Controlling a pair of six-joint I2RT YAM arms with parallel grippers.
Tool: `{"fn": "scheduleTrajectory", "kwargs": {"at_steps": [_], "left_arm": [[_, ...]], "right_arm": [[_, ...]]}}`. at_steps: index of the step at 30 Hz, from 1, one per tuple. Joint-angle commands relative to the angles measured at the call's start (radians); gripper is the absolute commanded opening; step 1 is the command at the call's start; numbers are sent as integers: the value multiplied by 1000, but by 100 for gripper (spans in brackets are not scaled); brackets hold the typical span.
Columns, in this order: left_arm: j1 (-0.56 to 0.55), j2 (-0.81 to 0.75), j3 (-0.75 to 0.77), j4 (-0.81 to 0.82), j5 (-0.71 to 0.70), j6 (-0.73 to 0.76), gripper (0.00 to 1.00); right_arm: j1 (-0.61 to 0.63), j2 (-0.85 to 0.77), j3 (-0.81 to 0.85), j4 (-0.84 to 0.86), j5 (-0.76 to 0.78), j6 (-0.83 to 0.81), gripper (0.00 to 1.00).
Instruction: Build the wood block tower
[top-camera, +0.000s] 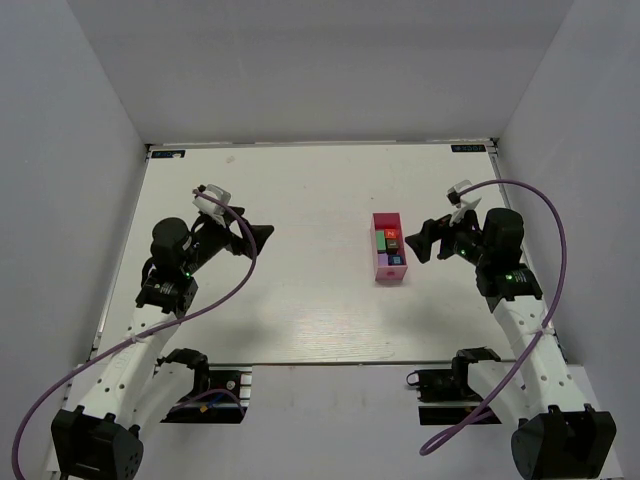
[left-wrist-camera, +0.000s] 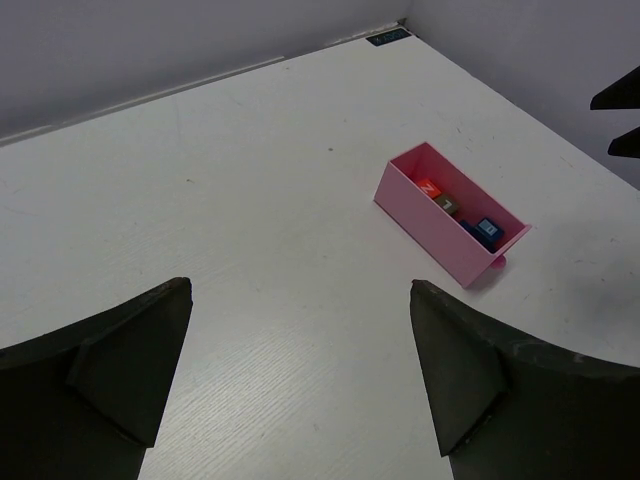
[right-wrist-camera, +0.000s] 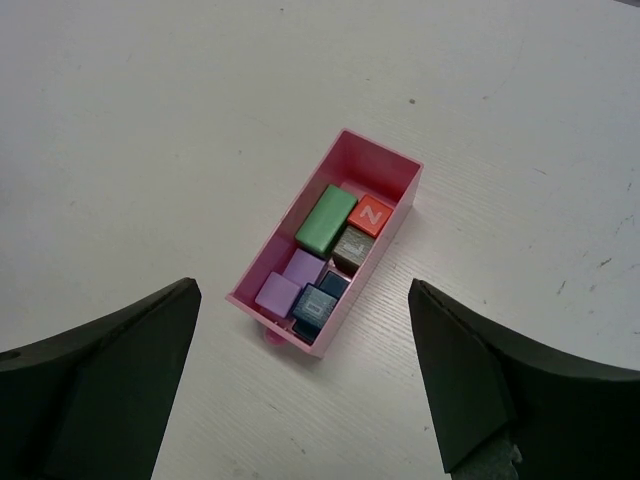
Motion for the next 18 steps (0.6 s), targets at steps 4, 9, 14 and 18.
{"fn": "scheduleTrajectory", "kwargs": {"at_steps": [4, 9, 14, 18], "left_arm": [[4, 3, 33, -8, 16, -23, 100], [4, 14, 42, -18, 5, -32, 91], [4, 36, 53, -45, -47, -44, 20], [4, 45, 63, -73, -133, -67, 72]], "right_arm": [[-2, -33, -17, 15, -42, -147, 90], [-1, 22, 2, -8, 14, -161, 64], [7, 83, 59, -42, 62, -131, 21], [21, 146, 100, -64, 184, -119, 55]]}}
